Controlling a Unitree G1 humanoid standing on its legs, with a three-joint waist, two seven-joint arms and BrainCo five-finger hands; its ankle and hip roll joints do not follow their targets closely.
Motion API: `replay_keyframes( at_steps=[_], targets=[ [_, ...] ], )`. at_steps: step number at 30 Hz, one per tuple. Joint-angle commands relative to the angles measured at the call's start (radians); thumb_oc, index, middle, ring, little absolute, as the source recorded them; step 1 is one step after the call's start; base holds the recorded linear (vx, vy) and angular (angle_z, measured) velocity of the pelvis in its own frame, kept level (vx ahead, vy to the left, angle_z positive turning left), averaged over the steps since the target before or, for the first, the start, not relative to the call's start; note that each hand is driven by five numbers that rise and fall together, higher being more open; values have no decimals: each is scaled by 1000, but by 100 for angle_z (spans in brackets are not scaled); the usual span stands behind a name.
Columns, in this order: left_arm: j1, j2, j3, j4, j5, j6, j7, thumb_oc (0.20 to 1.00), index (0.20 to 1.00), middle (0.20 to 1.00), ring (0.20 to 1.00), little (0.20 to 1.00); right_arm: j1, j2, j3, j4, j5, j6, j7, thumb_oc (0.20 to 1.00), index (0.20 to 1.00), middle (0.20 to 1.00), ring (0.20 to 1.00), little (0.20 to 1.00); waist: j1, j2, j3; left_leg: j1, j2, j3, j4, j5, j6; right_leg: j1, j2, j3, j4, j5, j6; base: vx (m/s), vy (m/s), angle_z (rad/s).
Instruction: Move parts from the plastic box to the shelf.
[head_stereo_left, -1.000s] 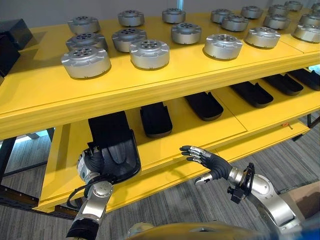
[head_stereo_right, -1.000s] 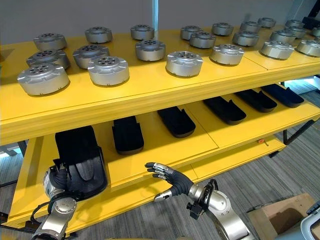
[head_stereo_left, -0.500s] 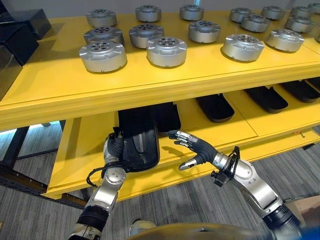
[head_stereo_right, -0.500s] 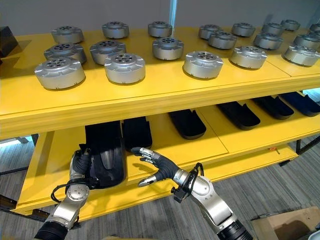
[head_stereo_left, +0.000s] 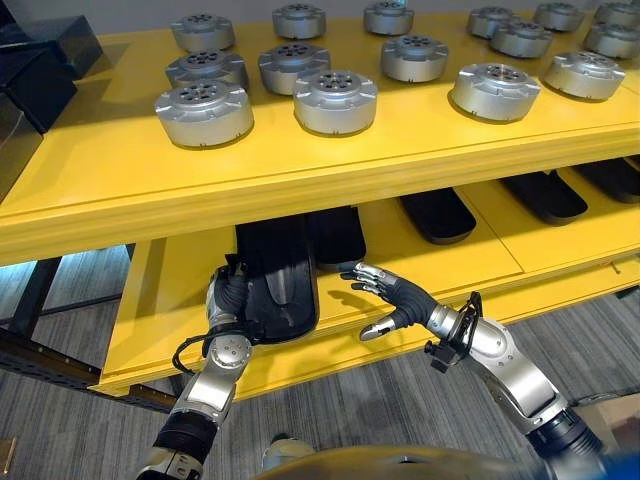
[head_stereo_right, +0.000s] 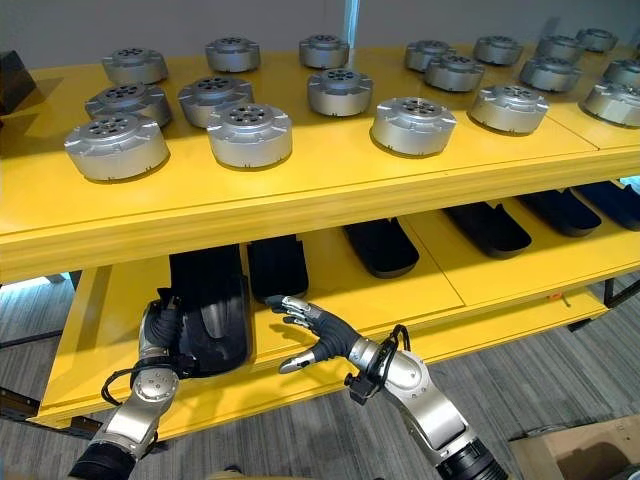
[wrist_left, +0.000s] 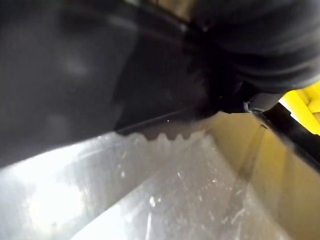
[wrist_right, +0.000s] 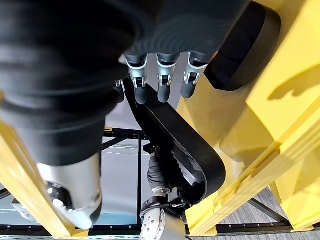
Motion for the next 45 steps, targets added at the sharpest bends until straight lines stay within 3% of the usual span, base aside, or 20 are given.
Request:
replay_keyframes(
  at_steps=[1, 6, 10, 13, 15, 19, 21, 23, 25, 30, 36, 41, 45],
  targets=[
    [-116, 24, 21, -37, -7, -52, 51, 200, 200, 200, 200, 200, -39, 5, -48, -63, -9, -42, 19, 1000, 1000, 1000, 1000, 1000, 15, -1, 4, -30, -50, -37, 54, -40, 62, 17, -18, -40, 86, -84, 32, -43, 175, 5],
    [-113, 43, 34, -2, 4, -57, 64, 200, 200, 200, 200, 200, -33, -7, -76, -71, -15, -39, 3, 1000, 1000, 1000, 1000, 1000, 21, -2, 4, -38, -87, -51, 60, -53, 90, 6, -30, -26, 129, -101, 41, -56, 195, 9],
    [-126, 62, 45, 34, 4, -63, 60, 200, 200, 200, 200, 200, -24, -23, -105, -58, -24, -55, -1, 1000, 1000, 1000, 1000, 1000, 24, 1, 5, -51, -143, -62, 77, -77, 137, -23, -41, -12, 235, -135, 48, -57, 221, 19],
    [-127, 71, 61, 48, 4, -60, 61, 200, 200, 200, 200, 200, -14, -34, -125, -52, -25, -51, 1, 1000, 1000, 1000, 1000, 1000, 23, -4, 6, -41, -186, -49, 80, -101, 169, -80, -66, -19, 342, -99, 54, -17, 189, 42],
    [-125, 75, 74, 60, 6, -65, 62, 200, 200, 200, 200, 200, -6, -41, -138, -51, -18, -59, 19, 1000, 1000, 1000, 1000, 1000, 11, -9, 12, -30, -197, -44, 78, -112, 173, -104, -50, -10, 355, -88, 59, 22, 76, 17],
    [-110, 79, 102, 53, 14, -54, 57, 200, 200, 200, 200, 200, 12, -55, -165, -45, -1, -73, 46, 1000, 1000, 1000, 1000, 1000, -10, -23, 19, -6, -209, -51, 65, -127, 159, -121, 1, -9, 271, -51, 59, 82, -7, 6],
    [-84, 80, 123, 41, 12, -50, 53, 200, 200, 200, 200, 200, 15, -61, -173, -28, 6, -90, 61, 1000, 1000, 1000, 1000, 1000, -18, -26, 27, 20, -205, -51, 48, -132, 143, -140, -2, -15, 177, 11, 72, 194, -86, 28],
    [-81, 82, 125, 39, 10, -50, 54, 200, 200, 200, 200, 200, 13, -62, -173, -25, 9, -93, 62, 1000, 1000, 1000, 1000, 1000, -20, -27, 29, 25, -202, -48, 45, -134, 140, -146, -2, -14, 155, 26, 76, 139, -83, 10],
    [-73, 87, 126, 34, 25, -55, 49, 200, 200, 200, 200, 200, 19, -50, -163, -29, -1, -101, 53, 1000, 1000, 1000, 1000, 1000, -51, -41, 63, 40, -196, -49, 67, -174, 145, -224, -24, 37, 130, 90, 100, 324, -164, 9],
    [-61, 81, 114, 18, 17, -57, 28, 200, 200, 200, 200, 200, 16, -46, -151, -15, 6, -99, 18, 1000, 1000, 1000, 1000, 1000, -48, -45, 64, 23, -192, -41, 120, -186, 149, -203, -13, 26, 140, 49, 79, 260, -77, 56],
    [-30, 80, 120, -9, -5, -42, 15, 200, 200, 200, 200, 200, 19, -51, -154, -32, 3, -80, 50, 1000, 1000, 1000, 1000, 1000, -41, -37, 47, 20, -171, -18, 133, -180, 129, -133, 18, -2, 113, -1, 46, 155, 15, 13],
    [-26, 75, 127, -5, -8, -39, 7, 200, 200, 200, 200, 200, 25, -55, -150, -50, 2, -88, 62, 1000, 1000, 1000, 1000, 1000, -39, -40, 45, 11, -158, -8, 140, -174, 118, -122, 31, -9, 111, -16, 39, 88, -8, -6],
    [-24, 72, 124, 3, -3, -41, 5, 200, 200, 200, 200, 200, 22, -49, -149, -67, 113, -91, 104, 1000, 1000, 1000, 1000, 1000, -39, -44, 54, 7, -152, -3, 158, -179, 121, -133, 29, -15, 133, -20, 37, 67, -31, -4]
  ],
)
